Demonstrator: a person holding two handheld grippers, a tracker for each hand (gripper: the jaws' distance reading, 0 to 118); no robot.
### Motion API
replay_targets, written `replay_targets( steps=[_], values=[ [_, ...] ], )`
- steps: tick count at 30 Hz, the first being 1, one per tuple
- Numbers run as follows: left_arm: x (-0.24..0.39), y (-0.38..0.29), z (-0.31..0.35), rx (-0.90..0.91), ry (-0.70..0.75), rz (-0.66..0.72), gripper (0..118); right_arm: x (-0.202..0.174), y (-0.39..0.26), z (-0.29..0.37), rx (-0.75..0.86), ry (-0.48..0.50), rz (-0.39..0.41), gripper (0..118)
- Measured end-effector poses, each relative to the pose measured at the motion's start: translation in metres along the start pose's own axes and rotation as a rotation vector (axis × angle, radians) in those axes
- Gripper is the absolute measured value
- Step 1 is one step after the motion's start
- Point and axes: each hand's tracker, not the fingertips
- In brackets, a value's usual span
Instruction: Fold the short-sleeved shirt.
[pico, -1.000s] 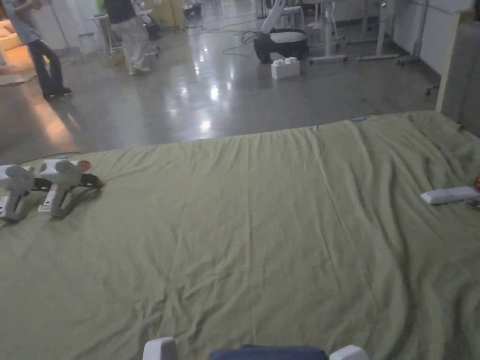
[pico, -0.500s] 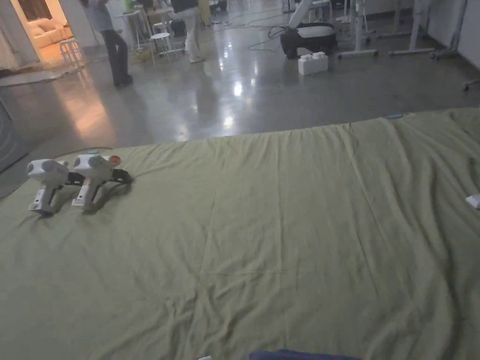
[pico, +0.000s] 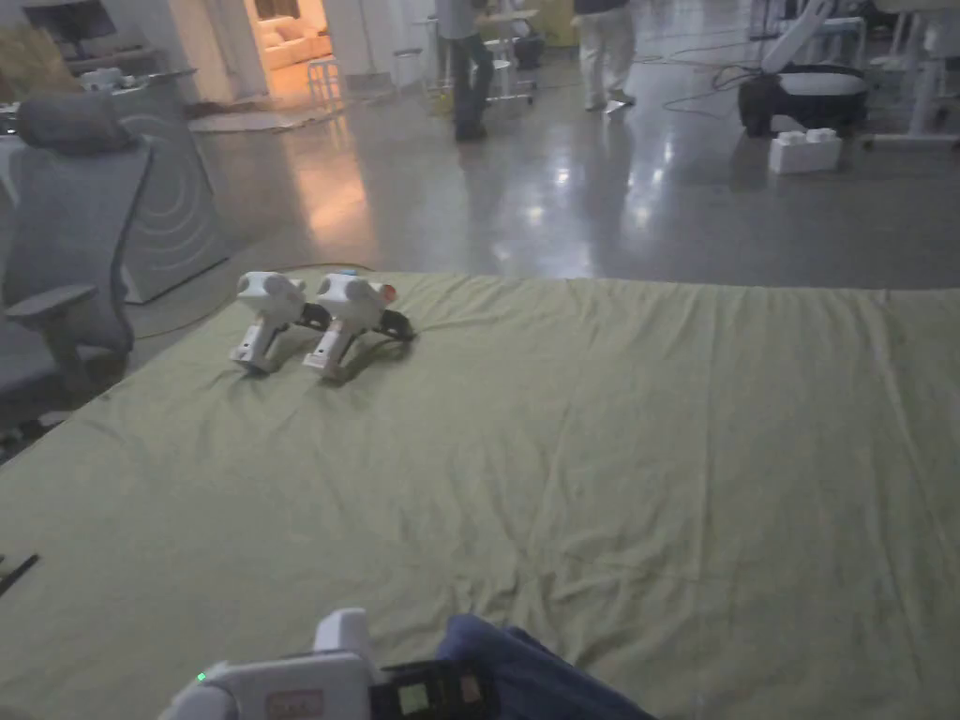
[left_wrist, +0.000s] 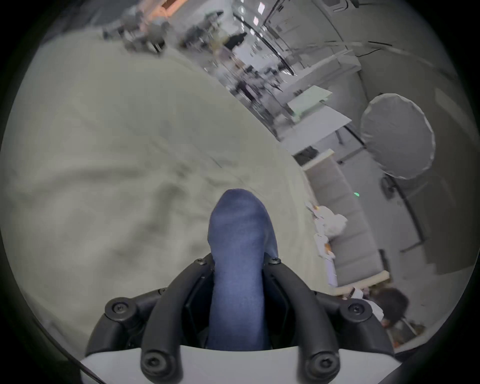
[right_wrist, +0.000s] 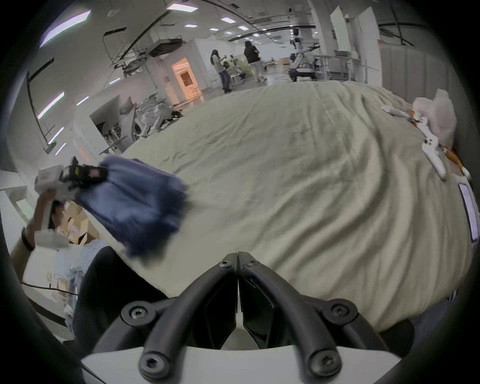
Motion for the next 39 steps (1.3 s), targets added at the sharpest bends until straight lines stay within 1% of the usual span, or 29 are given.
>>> replay_targets(
  steps=[1, 2, 4, 5, 6, 8, 10, 11, 12, 13, 14, 15, 16, 17, 18, 20, 22, 24, 25, 27, 29, 30, 32, 34, 35, 36, 37, 38, 39],
  values=[
    [-0.015, 0.016, 0.018, 0.024, 0.062, 0.008, 25, 0.004, -0.005, 0.000, -0.007, -0.024, -0.015, 0],
    [-0.033, 0.033, 0.037, 0.036, 0.144, 0.030, 25, 0.008, -0.010, -0.001, -0.015, -0.042, -0.048, 0],
    [-0.058, 0.060, 0.061, 0.040, 0.299, 0.052, 25, 0.015, -0.018, -0.005, -0.030, -0.031, -0.113, 0],
    [-0.068, 0.070, 0.068, 0.058, 0.359, -0.003, 25, 0.016, -0.021, -0.007, -0.029, -0.023, -0.138, 0],
    [-0.074, 0.075, 0.071, 0.072, 0.410, -0.023, 25, 0.017, -0.023, -0.009, -0.035, -0.018, -0.151, 0],
    [-0.092, 0.086, 0.070, 0.078, 0.451, 0.008, 25, 0.013, -0.022, -0.012, -0.052, -0.014, -0.153, 0],
    [-0.106, 0.084, 0.062, 0.121, 0.507, 0.033, 27, 0.011, -0.022, -0.014, -0.068, -0.011, -0.148, 0],
    [-0.115, 0.077, 0.053, 0.163, 0.535, 0.075, 28, 0.011, -0.022, -0.016, -0.076, -0.009, -0.146, 0],
    [-0.124, 0.072, 0.044, 0.155, 0.558, 0.133, 30, 0.010, -0.022, -0.019, -0.084, -0.007, -0.145, 0],
    [-0.128, 0.067, 0.038, 0.149, 0.574, 0.160, 32, 0.010, -0.022, -0.019, -0.087, -0.004, -0.142, 0],
    [-0.134, 0.059, 0.034, 0.179, 0.639, 0.165, 40, 0.010, -0.022, -0.018, -0.088, -0.002, -0.137, 0],
    [-0.132, 0.054, 0.034, 0.204, 0.661, 0.137, 61, 0.010, -0.022, -0.016, -0.087, -0.004, -0.132, 0],
    [-0.128, 0.050, 0.037, 0.229, 0.663, 0.118, 77, 0.012, -0.023, -0.014, -0.082, -0.004, -0.125, 0],
    [-0.122, 0.047, 0.043, 0.259, 0.653, 0.098, 88, 0.013, -0.022, -0.010, -0.069, -0.006, -0.114, 0],
    [-0.111, 0.043, 0.053, 0.273, 0.646, 0.086, 92, 0.015, -0.020, -0.005, -0.052, -0.013, -0.105, 0],
    [-0.095, 0.045, 0.073, 0.268, 0.658, 0.099, 92, 0.019, -0.014, 0.006, -0.029, -0.023, -0.111, 0],
    [-0.063, 0.045, 0.101, 0.348, 0.683, 0.035, 92, 0.025, -0.008, 0.022, 0.029, -0.046, -0.142, 0],
    [-0.021, 0.040, 0.128, 0.423, 0.601, -0.053, 92, 0.031, -0.002, 0.040, 0.089, -0.041, -0.161, 0],
    [-0.001, 0.038, 0.138, 0.443, 0.563, -0.096, 92, 0.032, 0.002, 0.047, 0.113, -0.046, -0.156, 0],
    [0.058, 0.026, 0.158, 0.510, 0.508, -0.223, 92, 0.031, 0.014, 0.072, 0.187, -0.078, -0.105, 0],
    [0.110, 0.011, 0.166, 0.546, 0.492, -0.399, 92, 0.028, 0.028, 0.096, 0.265, -0.101, -0.071, 0],
    [0.134, 0.002, 0.165, 0.554, 0.498, -0.507, 92, 0.026, 0.034, 0.108, 0.310, -0.110, -0.058, 0],
    [0.176, -0.019, 0.160, 0.557, 0.441, -0.661, 91, 0.021, 0.047, 0.128, 0.400, -0.129, -0.047, 0],
    [0.209, -0.038, 0.153, 0.625, 0.380, -0.739, 83, 0.014, 0.060, 0.148, 0.495, -0.127, -0.030, 0],
    [0.224, -0.048, 0.149, 0.667, 0.351, -0.765, 78, 0.008, 0.065, 0.157, 0.534, -0.139, -0.005, 0],
    [0.239, -0.060, 0.146, 0.727, 0.316, -0.782, 69, 0.002, 0.071, 0.165, 0.573, -0.165, 0.033, 0],
    [0.252, -0.072, 0.142, 0.803, 0.309, -0.789, 63, -0.004, 0.076, 0.173, 0.606, -0.186, 0.063, 0],
    [0.251, -0.075, 0.131, 0.868, 0.346, -0.770, 57, -0.010, 0.079, 0.180, 0.634, -0.198, 0.083, 0],
    [0.262, -0.082, 0.123, 0.899, 0.394, -0.774, 46, -0.014, 0.083, 0.186, 0.654, -0.199, 0.088, 0]
  ],
)
